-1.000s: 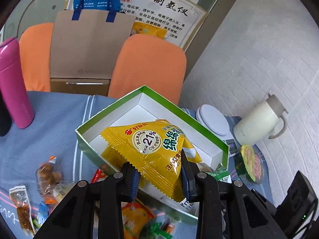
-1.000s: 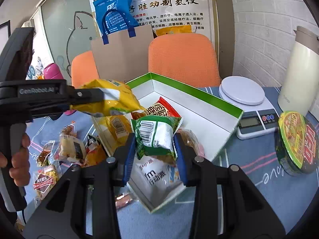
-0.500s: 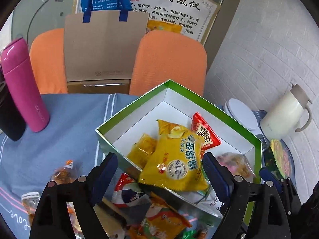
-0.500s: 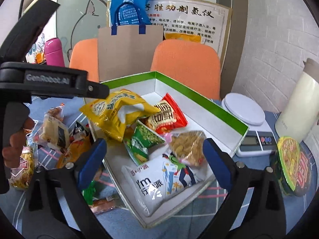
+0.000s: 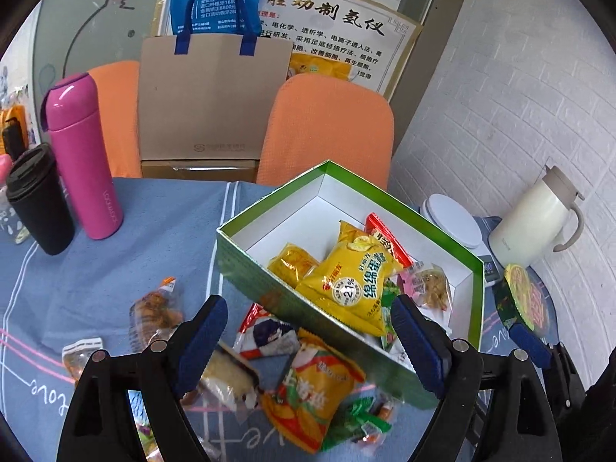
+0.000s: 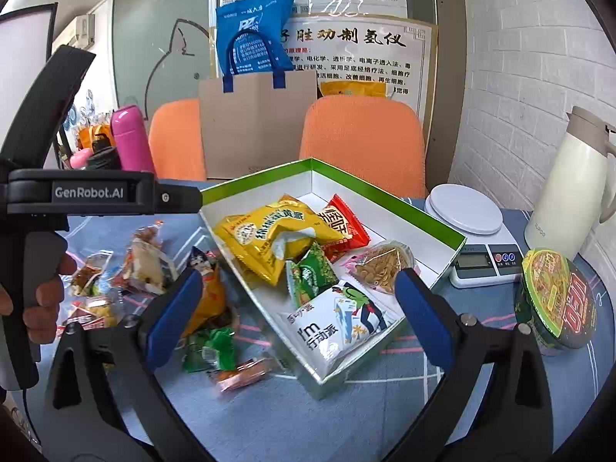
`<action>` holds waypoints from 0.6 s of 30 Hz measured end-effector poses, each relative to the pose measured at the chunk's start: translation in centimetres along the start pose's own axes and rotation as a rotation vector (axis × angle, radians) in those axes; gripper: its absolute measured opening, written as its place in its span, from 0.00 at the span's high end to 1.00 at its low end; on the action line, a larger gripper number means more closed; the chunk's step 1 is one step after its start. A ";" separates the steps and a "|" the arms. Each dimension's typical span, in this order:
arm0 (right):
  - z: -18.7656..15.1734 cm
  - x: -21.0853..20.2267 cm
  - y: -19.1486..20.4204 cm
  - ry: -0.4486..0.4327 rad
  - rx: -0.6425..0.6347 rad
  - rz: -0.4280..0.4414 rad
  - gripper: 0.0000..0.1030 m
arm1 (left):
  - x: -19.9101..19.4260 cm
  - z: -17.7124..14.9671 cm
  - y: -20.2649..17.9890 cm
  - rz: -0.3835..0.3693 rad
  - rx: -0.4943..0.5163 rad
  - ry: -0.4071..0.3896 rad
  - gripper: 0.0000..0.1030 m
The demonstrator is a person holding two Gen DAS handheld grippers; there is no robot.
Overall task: Organize snacks
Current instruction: 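Carry both packets into the green box and open both grippers, then grasp the green packet with the left gripper while the right grasps the wrapped orange snack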
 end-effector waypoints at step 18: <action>-6.5 -0.9 -0.1 0.141 0.199 0.059 0.20 | -4.4 -7.7 3.9 -0.052 0.001 0.011 0.14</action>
Point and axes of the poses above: each gripper's, at about its wrist camera, not at the fingertips, and x roughly the way its jaws point, y to its left, z to its top, the point moved 4 cm from there along x, roughly the way its jaws point, and after that the axes turned 6 degrees about z, right-handed, at the moved point
